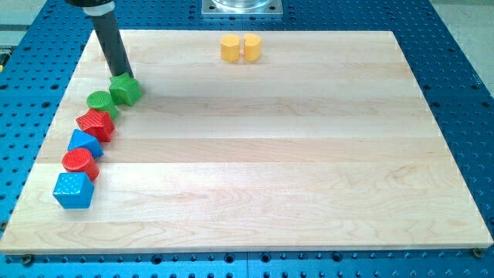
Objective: Push the green star into the green circle
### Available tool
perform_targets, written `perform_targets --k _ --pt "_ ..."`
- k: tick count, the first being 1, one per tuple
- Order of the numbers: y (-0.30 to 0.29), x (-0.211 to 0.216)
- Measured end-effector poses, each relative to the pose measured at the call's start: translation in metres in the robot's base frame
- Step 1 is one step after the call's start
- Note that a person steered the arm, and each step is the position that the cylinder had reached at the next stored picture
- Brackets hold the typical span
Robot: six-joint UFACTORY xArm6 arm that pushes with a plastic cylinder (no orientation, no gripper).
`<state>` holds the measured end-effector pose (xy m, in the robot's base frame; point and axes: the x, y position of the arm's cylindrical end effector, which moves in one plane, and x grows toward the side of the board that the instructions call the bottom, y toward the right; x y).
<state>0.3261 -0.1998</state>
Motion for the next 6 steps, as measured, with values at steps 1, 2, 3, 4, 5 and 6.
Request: perform_targets --k 1,2,3,4,5,6 --pt "0.066 0.013" --pt "0.073 0.031" --pt "0.024 0.032" --pt "0.006 0.032" --pt "0.022 0.022" --pt "0.021 -0.020"
